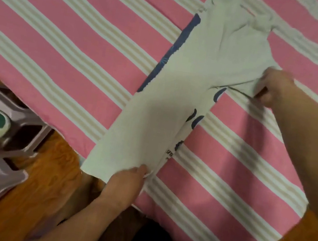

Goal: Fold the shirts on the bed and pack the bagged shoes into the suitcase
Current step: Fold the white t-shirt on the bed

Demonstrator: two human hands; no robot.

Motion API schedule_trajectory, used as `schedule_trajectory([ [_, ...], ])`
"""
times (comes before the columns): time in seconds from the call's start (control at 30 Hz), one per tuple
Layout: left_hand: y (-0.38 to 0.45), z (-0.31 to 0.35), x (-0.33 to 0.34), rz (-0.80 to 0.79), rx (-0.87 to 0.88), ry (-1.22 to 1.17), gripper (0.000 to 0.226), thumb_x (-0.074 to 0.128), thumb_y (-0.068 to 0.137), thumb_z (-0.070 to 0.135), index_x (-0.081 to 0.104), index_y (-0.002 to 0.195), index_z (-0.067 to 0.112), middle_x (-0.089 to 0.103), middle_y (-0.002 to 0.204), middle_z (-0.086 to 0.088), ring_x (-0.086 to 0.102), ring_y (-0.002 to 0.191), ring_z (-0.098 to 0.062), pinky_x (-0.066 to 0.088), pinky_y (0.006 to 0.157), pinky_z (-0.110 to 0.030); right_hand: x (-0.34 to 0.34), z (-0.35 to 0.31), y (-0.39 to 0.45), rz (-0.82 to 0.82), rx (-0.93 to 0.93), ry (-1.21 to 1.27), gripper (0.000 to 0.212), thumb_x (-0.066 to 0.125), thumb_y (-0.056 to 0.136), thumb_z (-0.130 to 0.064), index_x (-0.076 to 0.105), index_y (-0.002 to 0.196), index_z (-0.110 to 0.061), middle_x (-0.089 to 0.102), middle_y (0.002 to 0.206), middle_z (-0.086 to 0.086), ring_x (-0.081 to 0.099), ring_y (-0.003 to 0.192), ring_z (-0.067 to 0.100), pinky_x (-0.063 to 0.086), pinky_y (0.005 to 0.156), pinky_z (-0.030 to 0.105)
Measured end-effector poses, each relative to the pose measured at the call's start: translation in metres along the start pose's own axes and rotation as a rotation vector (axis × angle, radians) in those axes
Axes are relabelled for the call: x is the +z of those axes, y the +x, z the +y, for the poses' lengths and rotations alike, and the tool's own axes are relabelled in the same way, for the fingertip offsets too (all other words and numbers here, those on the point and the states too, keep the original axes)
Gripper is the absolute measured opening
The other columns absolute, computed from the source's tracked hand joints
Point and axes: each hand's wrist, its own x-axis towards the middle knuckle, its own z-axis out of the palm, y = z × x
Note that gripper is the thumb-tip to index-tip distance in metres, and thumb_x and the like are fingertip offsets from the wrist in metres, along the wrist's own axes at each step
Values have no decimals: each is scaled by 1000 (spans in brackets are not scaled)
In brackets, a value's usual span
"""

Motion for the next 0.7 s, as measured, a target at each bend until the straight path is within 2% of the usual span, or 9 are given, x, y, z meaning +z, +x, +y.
schedule_trajectory([
  [0.03, 4, -3, 5, -11, 24, 34, 22, 44, 104, 24, 43, 127, 25, 67, 102, -1, 67, 89, -27, 54, 77, -41, 1, 4, 9, 15, -34, -18, 24, 45, 87, 3, 46, 79, -20, 48, 77, 0, 54, 70, 17, 51, 42, 29],
  [0.1, -2, -6, 4, -32, 60, 54, 22, 42, 103, 20, 40, 125, 24, 65, 97, -1, 66, 86, -28, 53, 76, -44, 0, 6, 19, 58, -117, 44, 13, 49, 92, -9, 52, 97, -20, 57, 89, -4, 62, 81, 17, 58, 51, 41],
  [0.17, -17, -6, -2, -43, 72, 72, 24, 45, 101, 17, 38, 123, 23, 64, 94, -1, 64, 85, -27, 52, 75, -43, -6, 9, 25, 68, -182, 191, 25, 50, 95, -23, 55, 119, -18, 69, 104, 0, 72, 87, 23, 61, 64, 52],
  [0.3, -34, 5, -7, -110, 87, 132, 35, 46, 98, 14, 37, 130, 24, 64, 98, -1, 63, 89, -26, 52, 78, -43, -20, 2, -1, 91, -187, 125, 12, 43, 102, -13, 53, 105, -20, 66, 95, -1, 71, 85, 19, 62, 61, 40],
  [0.4, -24, 22, -8, -255, 79, 193, 34, 46, 97, 14, 39, 130, 20, 63, 111, -7, 64, 101, -30, 50, 86, -40, -24, 11, 5, -14, -115, -85, 16, 45, 96, -5, 52, 104, -18, 58, 90, 2, 69, 106, 31, 58, 62, 33],
  [0.5, 1, 31, -20, -523, 3, 245, 30, 53, 97, 42, 53, 113, 17, 64, 115, -6, 63, 103, -27, 49, 90, -37, -30, 19, 31, -84, -82, -38, 33, 58, 84, -4, 60, 116, -15, 64, 108, 8, 69, 104, 31, 61, 75, 41],
  [0.57, 29, 36, -44, -672, -19, 179, 47, 52, 90, 59, 63, 85, 14, 72, 101, 0, 68, 89, -21, 55, 87, -37, -32, 16, 24, -82, -3, 84, 35, 67, 79, -3, 64, 113, -13, 68, 109, 11, 71, 89, 26, 62, 70, 41],
  [0.63, 73, 49, -83, -547, 44, 103, 49, 49, 95, 55, 58, 74, 12, 69, 84, 0, 65, 74, -20, 54, 77, -34, -33, 13, 17, -108, 73, 197, 16, 67, 84, -8, 66, 99, -15, 69, 95, 5, 69, 73, 20, 59, 60, 32],
  [0.7, 134, 66, -127, -108, 106, 46, 28, 48, 101, 38, 57, 85, 16, 64, 85, -2, 61, 79, -24, 50, 72, -35, -35, 11, 17, -126, 99, 276, 7, 67, 91, -17, 66, 97, -18, 70, 89, 0, 69, 71, 16, 57, 58, 29],
])
